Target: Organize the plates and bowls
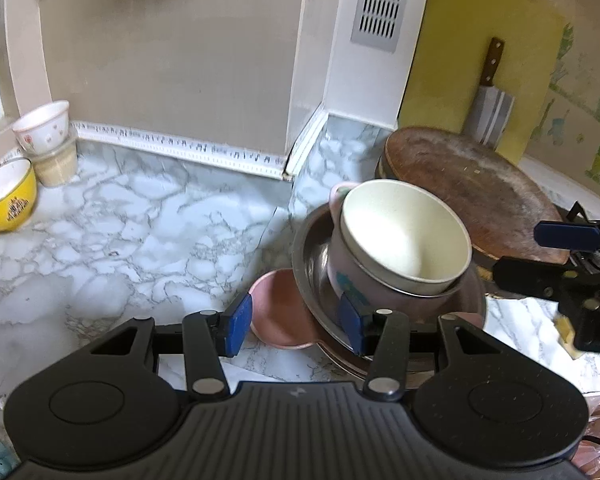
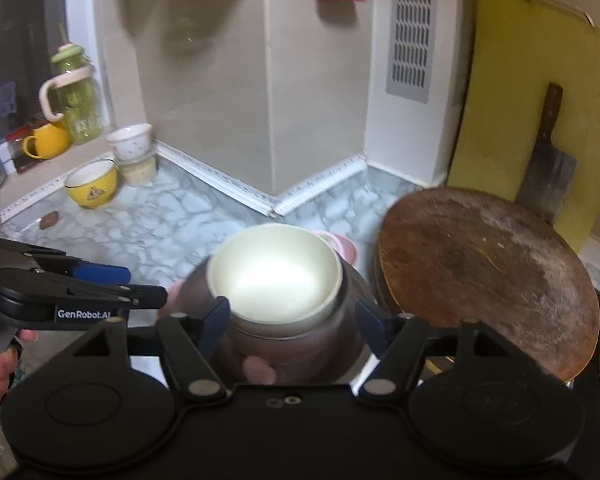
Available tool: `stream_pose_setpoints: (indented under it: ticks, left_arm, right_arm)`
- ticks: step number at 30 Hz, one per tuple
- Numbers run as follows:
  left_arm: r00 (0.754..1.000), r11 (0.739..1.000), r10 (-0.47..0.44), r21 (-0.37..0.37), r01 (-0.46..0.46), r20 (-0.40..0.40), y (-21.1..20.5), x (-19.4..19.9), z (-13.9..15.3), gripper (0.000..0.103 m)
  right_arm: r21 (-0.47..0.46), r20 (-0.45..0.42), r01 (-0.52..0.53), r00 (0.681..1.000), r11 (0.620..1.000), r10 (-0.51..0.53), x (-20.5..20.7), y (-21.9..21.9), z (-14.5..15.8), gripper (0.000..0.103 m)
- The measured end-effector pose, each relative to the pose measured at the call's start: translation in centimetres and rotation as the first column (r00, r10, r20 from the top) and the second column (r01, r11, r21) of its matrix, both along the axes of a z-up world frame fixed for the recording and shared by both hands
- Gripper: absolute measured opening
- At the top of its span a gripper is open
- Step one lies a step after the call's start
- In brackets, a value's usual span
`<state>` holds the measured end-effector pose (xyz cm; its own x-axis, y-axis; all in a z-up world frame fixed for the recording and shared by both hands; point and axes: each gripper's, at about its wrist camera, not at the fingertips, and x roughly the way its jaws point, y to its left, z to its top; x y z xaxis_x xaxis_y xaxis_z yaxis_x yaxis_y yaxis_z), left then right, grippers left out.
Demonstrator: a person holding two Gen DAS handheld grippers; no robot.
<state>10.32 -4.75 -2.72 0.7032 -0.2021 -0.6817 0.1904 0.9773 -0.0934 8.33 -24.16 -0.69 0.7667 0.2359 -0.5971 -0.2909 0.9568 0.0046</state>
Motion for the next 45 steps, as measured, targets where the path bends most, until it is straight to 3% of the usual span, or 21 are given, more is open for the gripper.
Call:
stream_pose_setpoints:
  ticks: [7,8,10,14,17,20,27,31,40,45]
  left_arm:
    - [0.997,1.000,-0.002,-0.007,0.002,0.074,0.7,-3.0,1.9,0.048]
    - [0.997,1.000,-0.001,-0.007,0.001,0.082,0.7,-3.3,2.1,0.049]
    - [0.995,1.000,-0.002,-0.005,0.003,0.104,0.8,-4.1,2.4,0.064]
    - [0.989,1.000,-0.005,-0.005,0.005,0.145,0.9,-5.7,3.0,0.067]
    - [0.988,1.000,-0.006,-0.024,0.010,0.156,1.1,-6.7,3.2,0.077]
    - [0.984,0.999,-0.013,-0.032,0.019,0.178,1.2,-7.6,3.3,0.079]
    - [0.984,0.998,-0.006,-0.053,0.015,0.176,1.4,-8.5,2.7,0.083]
    - [0.983,0.998,0.006,-0.064,0.006,0.183,1.6,-9.1,2.7,0.103]
    - [0.986,0.995,0.019,-0.105,-0.001,0.167,1.7,-9.8,2.4,0.103]
    - [0.987,0.996,0.025,-0.088,-0.012,0.157,1.7,-9.8,2.2,0.103]
  right_arm:
    - [-0.001,0.081,-0.034,0.996,0.999,0.034,-2.4,1.4,0.9,0.083]
    - [0.000,0.088,-0.038,0.995,0.999,0.038,-2.7,1.6,1.0,0.085]
    - [0.002,0.102,-0.040,0.994,0.999,0.039,-3.3,1.8,1.1,0.087]
    - [0.011,0.128,-0.031,0.991,0.999,0.030,-4.6,2.0,1.5,0.094]
    - [0.025,0.136,-0.031,0.990,0.999,0.027,-5.6,1.9,1.5,0.098]
    - [0.022,0.150,-0.028,0.988,0.999,0.024,-6.6,1.9,1.4,0.103]
    - [0.032,0.173,0.013,0.985,0.999,-0.019,-8.4,1.6,1.6,0.103]
    - [0.025,0.182,0.030,0.983,0.999,-0.034,-9.1,1.7,1.2,0.103]
    - [0.084,0.174,0.082,0.980,0.993,-0.096,-10.3,1.5,0.4,0.103]
    - [0.107,0.162,0.092,0.981,0.990,-0.109,-10.1,1.3,0.3,0.103]
